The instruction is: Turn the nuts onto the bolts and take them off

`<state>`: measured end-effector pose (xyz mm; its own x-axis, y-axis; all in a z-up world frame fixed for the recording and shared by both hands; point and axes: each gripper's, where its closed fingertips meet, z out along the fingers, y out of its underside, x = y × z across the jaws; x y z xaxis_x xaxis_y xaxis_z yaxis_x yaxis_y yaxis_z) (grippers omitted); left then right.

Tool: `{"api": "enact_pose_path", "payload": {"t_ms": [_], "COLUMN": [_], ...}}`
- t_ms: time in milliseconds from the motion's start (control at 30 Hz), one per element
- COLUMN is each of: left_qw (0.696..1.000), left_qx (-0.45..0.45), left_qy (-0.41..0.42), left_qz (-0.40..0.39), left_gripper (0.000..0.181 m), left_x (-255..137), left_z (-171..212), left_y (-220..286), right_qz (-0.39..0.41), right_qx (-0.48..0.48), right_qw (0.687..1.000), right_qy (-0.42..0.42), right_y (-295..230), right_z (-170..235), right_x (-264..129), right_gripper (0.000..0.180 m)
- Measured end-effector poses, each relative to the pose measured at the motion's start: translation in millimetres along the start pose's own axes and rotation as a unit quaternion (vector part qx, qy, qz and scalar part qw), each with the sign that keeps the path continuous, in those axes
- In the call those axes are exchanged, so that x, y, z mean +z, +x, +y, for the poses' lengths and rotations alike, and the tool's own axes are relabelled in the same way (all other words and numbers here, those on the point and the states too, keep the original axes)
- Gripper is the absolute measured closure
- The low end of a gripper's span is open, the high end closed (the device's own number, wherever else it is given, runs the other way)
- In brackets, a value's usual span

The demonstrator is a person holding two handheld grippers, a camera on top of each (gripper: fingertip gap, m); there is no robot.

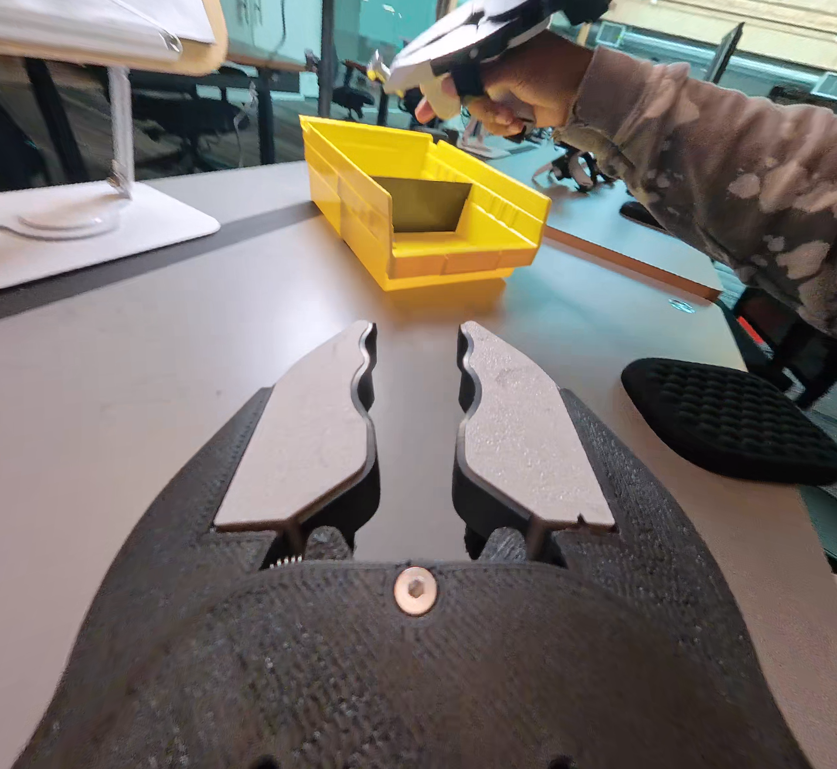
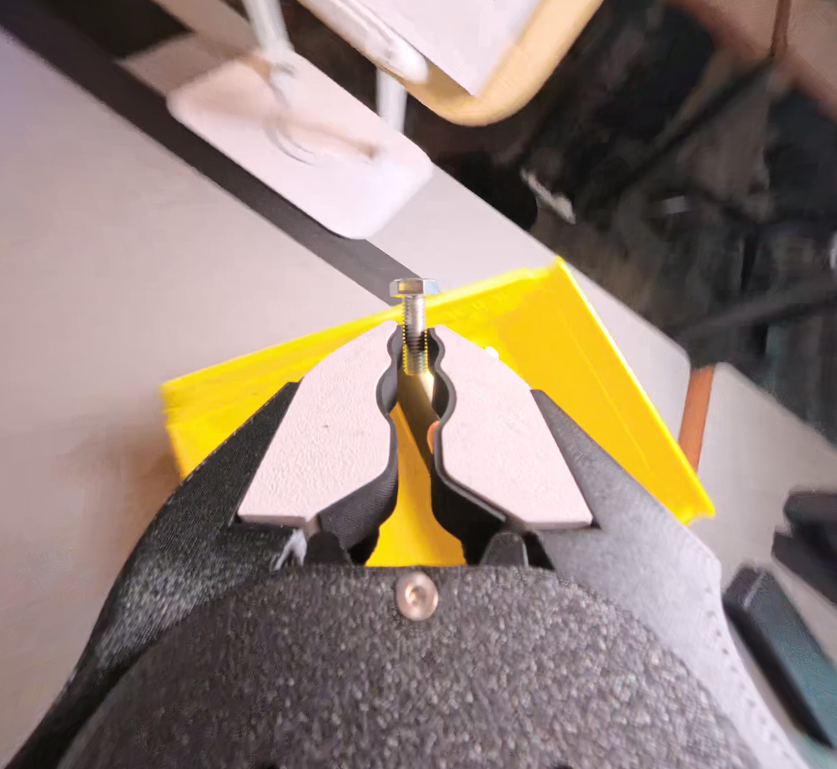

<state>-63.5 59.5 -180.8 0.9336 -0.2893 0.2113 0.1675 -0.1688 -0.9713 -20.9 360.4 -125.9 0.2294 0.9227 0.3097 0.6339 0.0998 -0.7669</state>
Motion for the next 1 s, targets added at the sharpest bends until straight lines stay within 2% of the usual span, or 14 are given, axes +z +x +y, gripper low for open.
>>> {"api": "enact_pose_path", "payload": {"t_ms": [33,133,233,433,633,767,900,1000], "left_qw": [1.000,0.997,0.995,0.997,0.998,0.998,0.998,0.996], "left_qx": [0.010,0.042,0.064,0.050,0.035,0.035,0.046,0.068], "left_qy": [0.013,0.042,0.046,0.028,0.014,0.010,0.008,0.007], "left_qz": [-0.011,-0.040,-0.059,-0.055,-0.049,-0.048,-0.049,-0.056], "left_gripper": [0.146,0.146,0.147,0.147,0.147,0.147,0.148,0.148], "left_x": [-2.0,-7.9,-9.2,-4.1,-1.7,-1.3,-4.3,-10.5], "left_z": [-3.9,-13.3,-13.4,-0.9,5.1,6.0,1.7,-7.7], "left_y": [-2.3,-8.5,-14.5,-22.8,-27.1,-27.1,-29.5,-39.6], "right_qz": [0.014,0.055,0.080,0.081,0.072,0.058,0.048,0.030], "right_qx": [0.040,0.122,0.154,0.210,0.201,0.169,0.134,0.106], "right_qw": [0.999,0.985,0.966,0.927,0.904,0.924,0.970,0.991], "right_qy": [-0.030,-0.112,-0.190,-0.301,-0.371,-0.339,-0.196,-0.076], "right_y": [24.9,78.2,101.7,105.6,103.5,102.6,86.4,42.8], "right_z": [13.6,58.3,98.3,151.0,174.8,153.3,88.6,43.9], "right_x": [9.5,36.5,58.1,85.7,90.0,86.1,62.6,24.1], "right_gripper": [0.170,0.170,0.170,0.170,0.170,0.157,0.156,0.156]}}
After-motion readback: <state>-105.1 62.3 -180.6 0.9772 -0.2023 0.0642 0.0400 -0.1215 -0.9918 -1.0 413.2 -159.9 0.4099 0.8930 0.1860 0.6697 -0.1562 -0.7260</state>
